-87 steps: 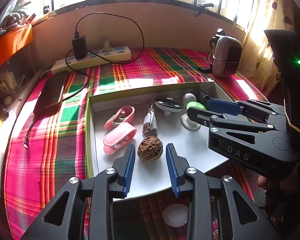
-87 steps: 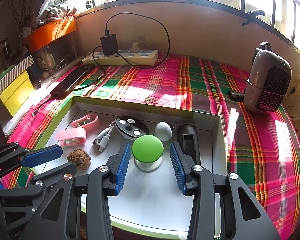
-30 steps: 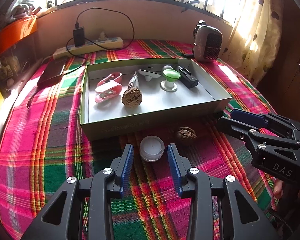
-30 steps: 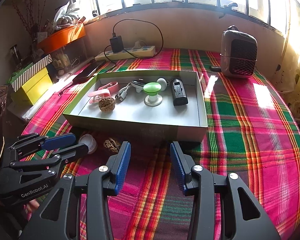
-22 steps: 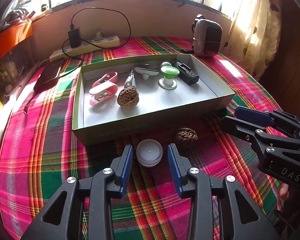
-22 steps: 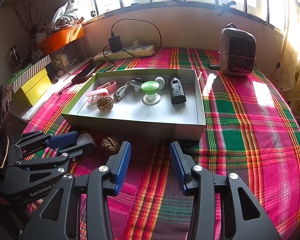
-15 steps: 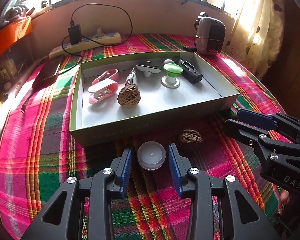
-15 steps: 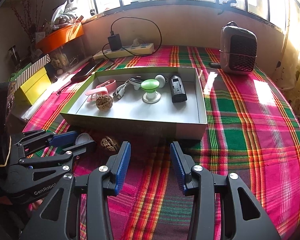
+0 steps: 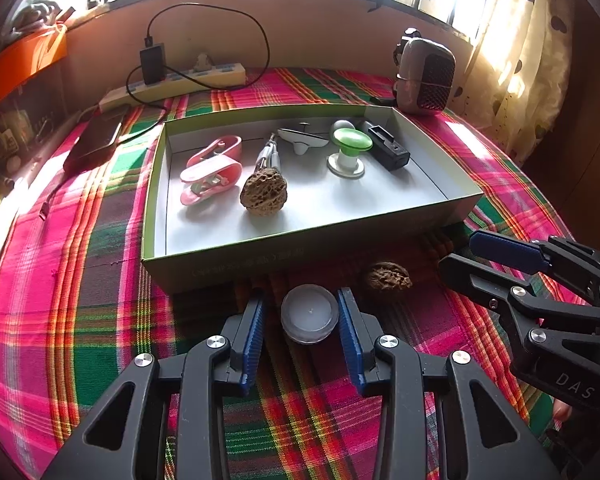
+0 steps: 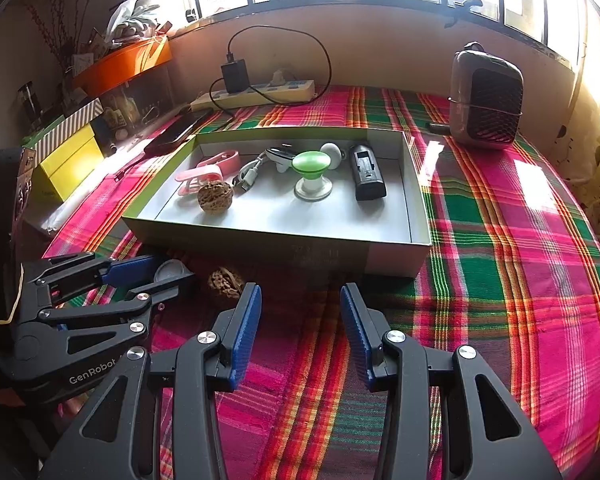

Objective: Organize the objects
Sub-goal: 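Close left gripper on the white round container while right gripper approaches the second walnut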

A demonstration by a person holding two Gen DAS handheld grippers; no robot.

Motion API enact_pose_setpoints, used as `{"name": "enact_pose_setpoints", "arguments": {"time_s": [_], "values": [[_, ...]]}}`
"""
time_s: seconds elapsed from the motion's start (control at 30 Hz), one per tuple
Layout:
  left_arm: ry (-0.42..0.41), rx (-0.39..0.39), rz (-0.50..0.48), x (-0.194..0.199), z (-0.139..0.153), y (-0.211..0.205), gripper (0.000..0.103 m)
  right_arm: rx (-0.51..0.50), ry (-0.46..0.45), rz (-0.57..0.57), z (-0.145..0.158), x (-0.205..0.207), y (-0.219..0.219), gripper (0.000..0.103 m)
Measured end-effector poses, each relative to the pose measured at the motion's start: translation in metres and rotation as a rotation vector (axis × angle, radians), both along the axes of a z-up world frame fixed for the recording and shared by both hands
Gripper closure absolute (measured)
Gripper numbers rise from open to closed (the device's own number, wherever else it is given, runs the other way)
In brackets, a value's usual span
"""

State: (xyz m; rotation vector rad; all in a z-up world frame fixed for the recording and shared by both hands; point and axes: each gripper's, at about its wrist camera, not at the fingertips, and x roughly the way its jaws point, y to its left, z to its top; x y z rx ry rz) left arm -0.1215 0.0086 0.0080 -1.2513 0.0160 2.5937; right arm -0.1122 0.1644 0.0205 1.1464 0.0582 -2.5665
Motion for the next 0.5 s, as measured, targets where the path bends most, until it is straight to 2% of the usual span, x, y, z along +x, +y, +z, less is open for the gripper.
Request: {"name": "enact_pose_setpoints", "arguments": {"time_s": [0.13,0.5], "values": [[-0.001,0.003,0.006,0.000,0.001,-0.004,0.077,0.001,0.004,0.013,0.002,0.002,-0.005,0.060],[0.003,0.009,0.045,0.004,-0.002,-0.025,0.077,0.022,-0.003,0.086,-0.002,0.002,-0.030,0.060]]}}
